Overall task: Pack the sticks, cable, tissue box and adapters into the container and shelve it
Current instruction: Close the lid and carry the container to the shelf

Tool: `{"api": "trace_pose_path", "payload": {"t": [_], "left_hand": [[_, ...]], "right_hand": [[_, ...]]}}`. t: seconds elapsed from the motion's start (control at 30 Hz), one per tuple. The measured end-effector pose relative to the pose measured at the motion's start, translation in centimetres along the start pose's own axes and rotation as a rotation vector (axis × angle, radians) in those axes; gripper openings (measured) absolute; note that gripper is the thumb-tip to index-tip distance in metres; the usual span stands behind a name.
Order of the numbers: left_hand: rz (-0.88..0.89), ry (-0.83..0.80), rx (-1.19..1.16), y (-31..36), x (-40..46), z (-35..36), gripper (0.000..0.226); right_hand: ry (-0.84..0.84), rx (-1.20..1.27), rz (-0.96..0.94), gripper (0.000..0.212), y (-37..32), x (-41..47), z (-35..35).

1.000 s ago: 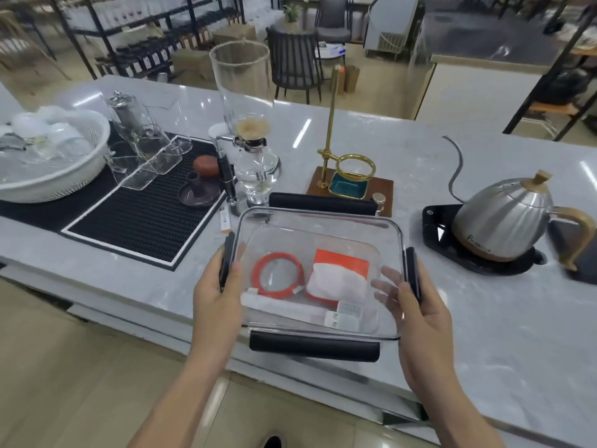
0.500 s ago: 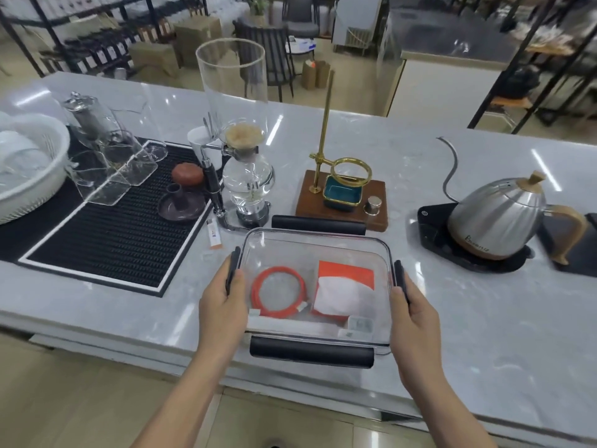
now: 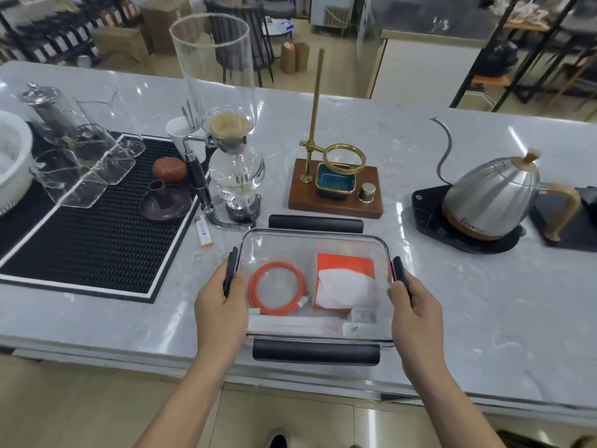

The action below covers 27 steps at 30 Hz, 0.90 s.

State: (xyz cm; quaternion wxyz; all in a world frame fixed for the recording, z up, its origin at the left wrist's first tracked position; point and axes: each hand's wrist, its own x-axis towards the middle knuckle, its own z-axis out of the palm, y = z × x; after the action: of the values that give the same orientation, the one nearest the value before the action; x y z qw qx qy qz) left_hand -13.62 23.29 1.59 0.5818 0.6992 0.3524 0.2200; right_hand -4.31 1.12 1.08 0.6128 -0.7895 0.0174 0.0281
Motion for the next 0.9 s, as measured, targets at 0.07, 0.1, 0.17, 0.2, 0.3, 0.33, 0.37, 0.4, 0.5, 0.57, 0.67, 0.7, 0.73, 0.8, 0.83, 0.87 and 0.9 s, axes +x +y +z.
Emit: {"api": "trace_pose_path", "payload": {"t": [0.07,0.1,0.17,0.2,0.3,0.33,0.37,0.4,0.5,0.57,0.67,0.7,0.73,0.8,0.83,0.87,0.9], "left_hand": [[-0.008,0.012,-0.016,0.0,-0.2,0.0,0.031],[-0.009,0.012,-0.02,-0.1,-0.2,0.0,0.028],[-0.017,0.012,-0.023,-0.5,0.0,0.0,0.022],[-0.022,0.009,-0.027,-0.7,0.1,0.0,0.02],[-0.032,0.003,-0.045,-1.1,0.4,-0.1,0.015],[-0.035,-0.001,-0.055,-1.2,0.5,-0.1,0.012],[-0.037,-0.006,-0.065,-1.3,0.5,-0.1,0.011],[-0.036,-0.013,-0.073,-1.4,0.6,-0.1,0.012],[-0.033,-0.028,-0.091,-1.6,1.2,0.1,0.013],[-0.033,-0.032,-0.101,-1.5,1.6,0.3,0.013],[-0.008,0.001,-0.084,-1.3,1.8,0.7,0.022],[-0.003,0.017,-0.078,-1.1,1.8,0.8,0.039],[0.009,0.027,-0.074,-1.1,1.7,0.8,0.053],[0.069,0.038,-0.041,-1.1,1.6,0.8,0.07],[0.106,0.043,-0.016,-1.3,1.5,0.8,0.073],[0.137,0.051,0.006,-1.6,1.6,0.7,0.074],[0.157,0.058,0.02,-1.8,1.7,0.7,0.074]], "right_hand": [[0.02,-0.006,0.008,0.032,-0.1,-0.2,0.1],[0.028,-0.008,0.011,0.03,-0.1,-0.3,0.1],[0.033,-0.013,0.014,0.027,0.1,-0.3,0.1],[0.033,-0.018,0.016,0.027,0.2,-0.4,0.1],[0.04,-0.026,0.016,0.025,0.9,-0.3,0.3],[0.045,-0.026,0.015,0.024,1.1,-0.3,0.3],[0.049,-0.021,0.017,0.023,1.3,-0.4,0.3],[0.05,-0.014,0.02,0.022,1.4,-0.4,0.3],[0.054,0.0,0.034,0.019,1.7,-0.2,0.3],[0.059,0.021,0.049,0.017,1.7,-0.2,0.4],[0.113,0.053,0.057,0.03,1.6,-0.5,0.6],[0.137,0.052,0.047,0.044,1.5,-0.7,0.6],[0.161,0.037,0.021,0.057,1.3,-1.0,0.7],[0.195,-0.006,-0.036,0.073,1.0,-1.4,0.7],[0.207,-0.029,-0.06,0.077,1.0,-1.4,0.7],[0.219,-0.056,-0.079,0.078,1.0,-1.4,0.8],[0.229,-0.079,-0.095,0.078,1.2,-1.4,0.8]]}}
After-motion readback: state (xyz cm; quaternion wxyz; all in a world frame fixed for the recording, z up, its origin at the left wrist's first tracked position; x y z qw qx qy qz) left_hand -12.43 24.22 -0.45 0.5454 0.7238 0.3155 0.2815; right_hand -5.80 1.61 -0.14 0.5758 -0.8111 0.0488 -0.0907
